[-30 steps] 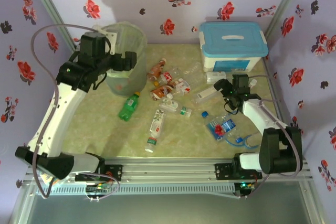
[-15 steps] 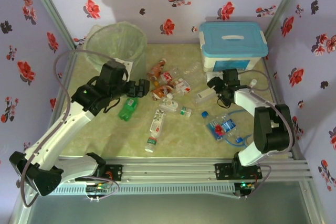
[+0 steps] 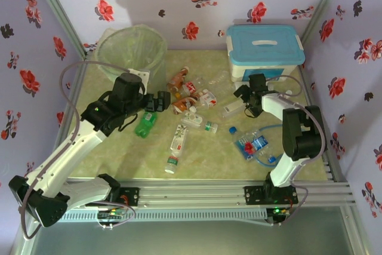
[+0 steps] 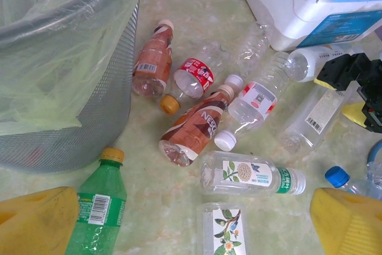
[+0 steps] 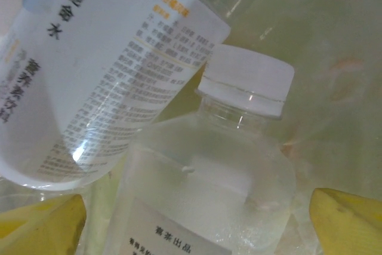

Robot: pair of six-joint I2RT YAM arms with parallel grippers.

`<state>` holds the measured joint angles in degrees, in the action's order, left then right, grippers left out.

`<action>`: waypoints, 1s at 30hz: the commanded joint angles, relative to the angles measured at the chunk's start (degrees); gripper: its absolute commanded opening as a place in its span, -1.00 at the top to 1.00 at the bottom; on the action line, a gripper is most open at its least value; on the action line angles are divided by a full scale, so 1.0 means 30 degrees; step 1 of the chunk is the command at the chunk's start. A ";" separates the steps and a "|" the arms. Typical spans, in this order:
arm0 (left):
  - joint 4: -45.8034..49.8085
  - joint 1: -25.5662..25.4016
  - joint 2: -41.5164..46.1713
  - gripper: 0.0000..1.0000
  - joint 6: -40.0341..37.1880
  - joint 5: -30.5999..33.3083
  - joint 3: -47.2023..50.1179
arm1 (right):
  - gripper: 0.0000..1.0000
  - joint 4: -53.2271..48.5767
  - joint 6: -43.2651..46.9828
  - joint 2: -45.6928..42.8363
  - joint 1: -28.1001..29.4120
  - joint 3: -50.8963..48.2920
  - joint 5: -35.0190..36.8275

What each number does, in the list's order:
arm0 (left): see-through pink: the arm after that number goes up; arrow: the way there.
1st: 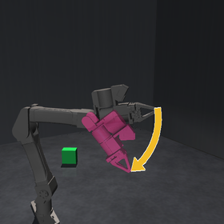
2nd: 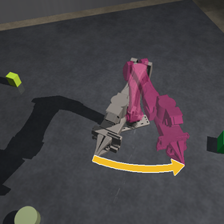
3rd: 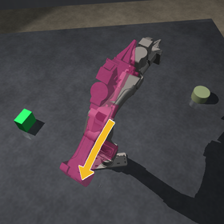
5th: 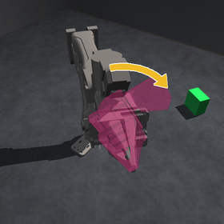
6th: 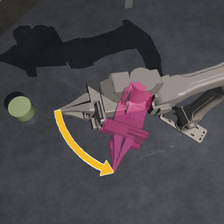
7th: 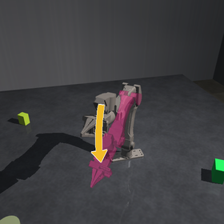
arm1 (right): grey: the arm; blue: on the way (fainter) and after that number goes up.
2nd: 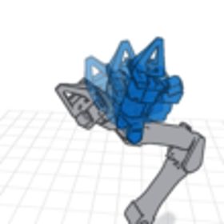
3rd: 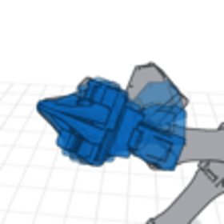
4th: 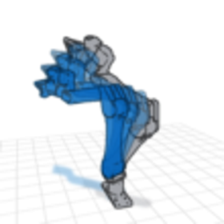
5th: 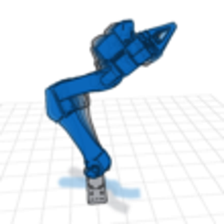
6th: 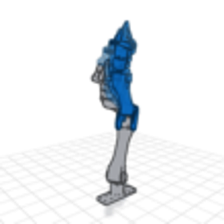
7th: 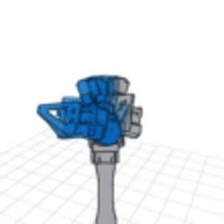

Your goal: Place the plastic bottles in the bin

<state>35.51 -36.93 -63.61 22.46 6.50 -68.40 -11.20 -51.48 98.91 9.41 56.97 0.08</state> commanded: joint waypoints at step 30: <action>-0.0783 -0.0317 -0.1169 -0.99 0.0043 -0.0233 -0.1282 | -0.23 -0.0666 0.0806 -0.3578 -0.0310 -0.1482 0.0501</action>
<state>34.39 -37.26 -66.61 22.44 6.37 -70.19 -11.16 -50.35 89.93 8.86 53.39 0.27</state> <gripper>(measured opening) 0.996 0.617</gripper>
